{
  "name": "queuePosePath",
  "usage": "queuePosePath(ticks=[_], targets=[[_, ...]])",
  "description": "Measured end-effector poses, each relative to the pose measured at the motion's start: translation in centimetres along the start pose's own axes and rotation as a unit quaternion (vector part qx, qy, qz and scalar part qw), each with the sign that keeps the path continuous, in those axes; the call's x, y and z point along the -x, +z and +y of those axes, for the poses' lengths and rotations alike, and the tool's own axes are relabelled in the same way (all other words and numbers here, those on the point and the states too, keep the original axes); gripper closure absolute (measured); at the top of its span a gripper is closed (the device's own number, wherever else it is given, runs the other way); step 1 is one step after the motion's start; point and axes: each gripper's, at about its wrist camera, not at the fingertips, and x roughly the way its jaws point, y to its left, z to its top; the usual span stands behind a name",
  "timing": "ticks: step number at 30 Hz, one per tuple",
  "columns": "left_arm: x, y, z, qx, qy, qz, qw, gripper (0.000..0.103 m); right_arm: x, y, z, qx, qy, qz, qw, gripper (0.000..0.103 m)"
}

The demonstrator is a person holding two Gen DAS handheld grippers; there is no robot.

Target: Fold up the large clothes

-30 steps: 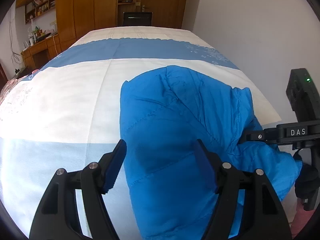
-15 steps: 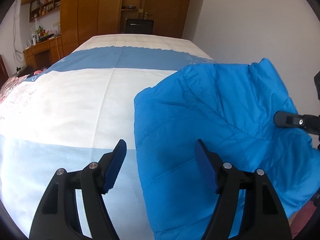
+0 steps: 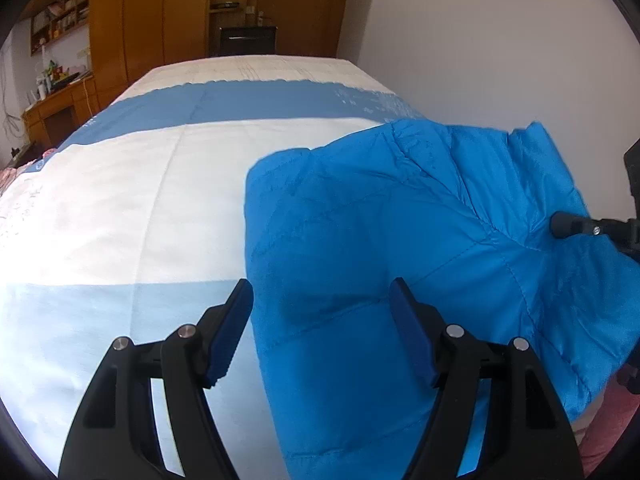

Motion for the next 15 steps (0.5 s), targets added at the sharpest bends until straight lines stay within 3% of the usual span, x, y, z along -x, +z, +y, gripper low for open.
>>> queuePosePath(ticks=[5, 9, 13, 15], targets=[[-2.0, -1.4, -0.3, -0.002, -0.01, 0.02, 0.9997, 0.033, -2.8, -1.9, -3.5, -0.032, -0.01, 0.013, 0.999, 0.091], [-3.3, -2.3, -0.6, -0.012, 0.002, 0.021, 0.9997, 0.033, -4.9, -3.7, -5.9, -0.051, 0.005, 0.005, 0.999, 0.088], [-3.7, -2.3, -0.5, -0.005, -0.002, 0.033, 0.9995, 0.033, -5.2, -3.7, -6.5, -0.068, 0.02, 0.006, 0.998, 0.083], [-3.2, -1.8, 0.0, 0.01, -0.013, 0.045, 0.9989, 0.034, -3.7, -3.1, -5.4, -0.061, 0.0, 0.002, 0.998, 0.082]])
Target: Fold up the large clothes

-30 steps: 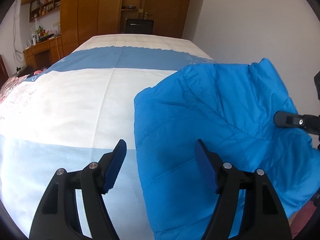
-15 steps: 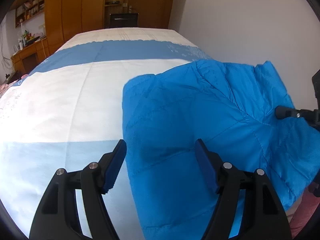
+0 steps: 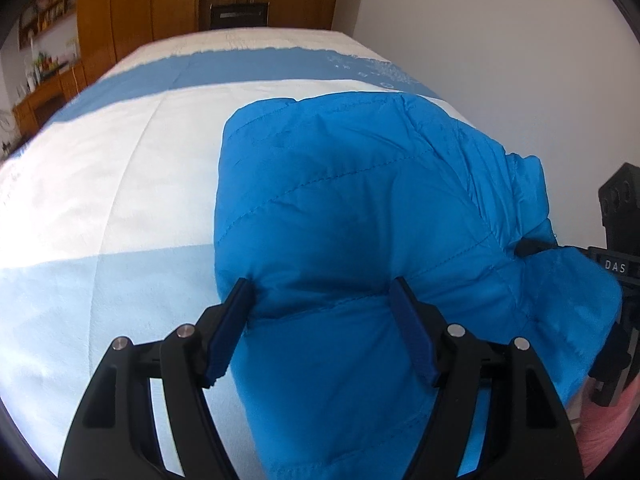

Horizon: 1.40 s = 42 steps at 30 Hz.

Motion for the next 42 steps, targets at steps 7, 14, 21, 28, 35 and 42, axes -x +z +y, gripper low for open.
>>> queuePosePath(ticks=[7, 14, 21, 28, 35, 42], targets=[[4.3, 0.5, 0.8, 0.015, 0.024, -0.042, 0.9987, 0.036, 5.7, 0.3, 7.4, 0.117, -0.081, -0.084, 0.986, 0.079], [3.7, -0.6, -0.7, -0.007, 0.029, -0.028, 0.9992, 0.036, 1.6, -0.6, 12.2, 0.18, -0.043, 0.002, 0.983, 0.082], [4.4, -2.3, -0.5, -0.009, 0.011, -0.026, 0.9996, 0.036, 1.8, -5.4, 8.7, 0.189, -0.082, 0.032, 0.978, 0.096], [2.6, -4.3, -0.9, -0.022, 0.003, -0.019, 0.9996, 0.03, 0.1, -9.0, 5.7, 0.173, -0.106, 0.031, 0.979, 0.1], [1.0, -4.5, 0.6, 0.004, -0.019, -0.008, 0.9998, 0.025, -0.6, -9.6, 4.4, 0.15, -0.091, -0.003, 0.984, 0.101], [2.8, -1.3, 1.9, 0.02, -0.048, 0.002, 0.9986, 0.041, 4.0, -6.6, 5.7, 0.142, -0.041, -0.037, 0.988, 0.099]])
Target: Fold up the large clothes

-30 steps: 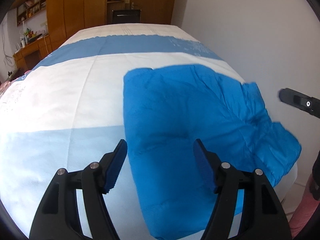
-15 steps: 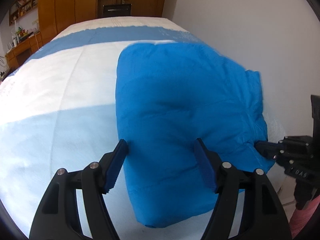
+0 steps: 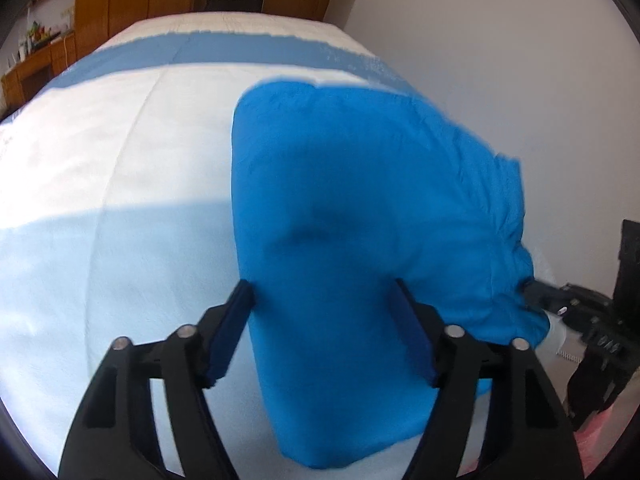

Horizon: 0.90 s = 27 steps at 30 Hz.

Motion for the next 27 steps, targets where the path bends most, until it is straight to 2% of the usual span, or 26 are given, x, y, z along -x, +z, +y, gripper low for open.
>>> queuePosePath(ticks=[2, 4, 6, 8, 10, 13, 14, 17, 23, 25, 27], targets=[[0.4, 2.0, -0.4, -0.004, 0.0, -0.014, 0.9999, 0.042, 0.5, 2.8, 0.6, 0.016, -0.018, -0.036, 0.999, 0.094], [0.1, 4.9, -1.0, 0.001, -0.019, -0.018, 0.9996, 0.046, -0.3, 5.5, 0.8, 0.018, -0.027, -0.053, 0.998, 0.094], [-0.8, 7.1, -1.7, -0.001, -0.032, -0.02, 0.9993, 0.048, -2.4, 8.1, 0.8, 0.006, -0.029, -0.054, 0.998, 0.094], [-1.9, 8.6, -2.4, -0.003, -0.028, -0.018, 0.9994, 0.053, -4.5, 9.7, 1.1, 0.004, -0.043, -0.049, 0.998, 0.094], [-4.1, 9.7, -2.9, -0.004, -0.038, 0.008, 0.9992, 0.059, -6.7, 10.7, 1.1, 0.001, -0.051, -0.037, 0.998, 0.094], [-6.6, 9.9, -3.0, -0.003, -0.036, 0.032, 0.9989, 0.059, -9.6, 11.0, -0.4, -0.017, -0.086, -0.02, 0.996, 0.095], [-7.7, 10.0, -2.9, -0.007, -0.027, 0.035, 0.999, 0.058, -10.4, 10.9, -1.0, -0.027, -0.089, -0.013, 0.996, 0.1], [-9.8, 10.2, -2.5, -0.014, -0.021, 0.058, 0.998, 0.056, -12.2, 10.2, -3.4, -0.055, -0.094, 0.012, 0.994, 0.103], [-12.3, 10.7, -2.2, -0.014, -0.006, 0.093, 0.9955, 0.056, -14.6, 10.1, -5.7, -0.094, -0.064, 0.041, 0.993, 0.103], [-12.4, 10.9, -2.0, -0.013, -0.007, 0.092, 0.9956, 0.057, -14.0, 9.9, -5.9, -0.1, -0.05, 0.041, 0.993, 0.103], [-10.8, 10.9, -1.9, -0.01, -0.002, 0.076, 0.9971, 0.06, -12.8, 10.0, -6.1, -0.111, -0.031, 0.031, 0.993, 0.103]])
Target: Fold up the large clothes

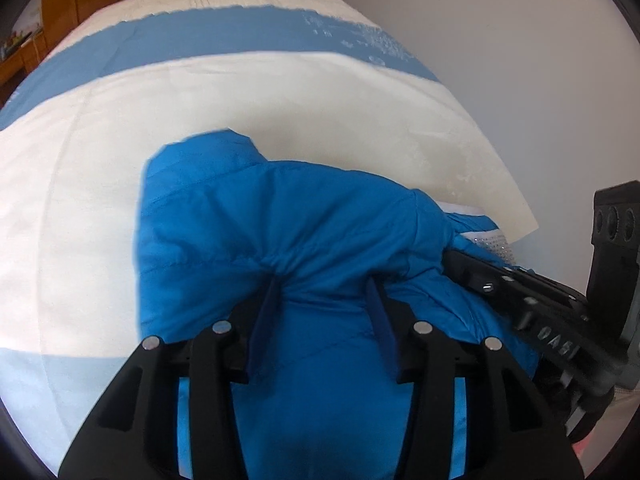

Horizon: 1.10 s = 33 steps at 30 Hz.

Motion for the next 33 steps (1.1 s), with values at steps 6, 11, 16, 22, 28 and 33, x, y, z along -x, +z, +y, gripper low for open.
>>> queuePosePath(ticks=[6, 11, 16, 22, 28, 33], targets=[[6.3, -5.3, -0.3, -0.018, 0.038, -0.084, 0.9956, 0.054, 6.8, -3.5, 2.6, 0.05, 0.024, -0.05, 0.997, 0.098], [8.0, -9.7, -1.7, -0.035, 0.044, -0.101, 0.9933, 0.054, 8.0, -7.7, 4.2, 0.075, 0.026, -0.046, 0.996, 0.097], [7.2, -11.8, -1.8, -0.046, 0.056, -0.11, 0.9913, 0.051, 6.3, -9.4, 2.9, 0.061, 0.017, -0.047, 0.997, 0.103], [7.3, -12.4, -1.8, -0.048, 0.06, -0.11, 0.9909, 0.052, 6.0, -9.7, 3.2, 0.07, 0.017, -0.05, 0.996, 0.102], [9.2, -13.1, -1.7, -0.046, 0.045, -0.121, 0.9906, 0.044, 8.2, -9.6, 4.0, 0.073, 0.029, -0.067, 0.995, 0.091], [10.7, -14.0, -1.5, -0.047, 0.055, -0.134, 0.9882, 0.041, 9.2, -10.0, 4.2, 0.082, 0.024, -0.074, 0.994, 0.09]])
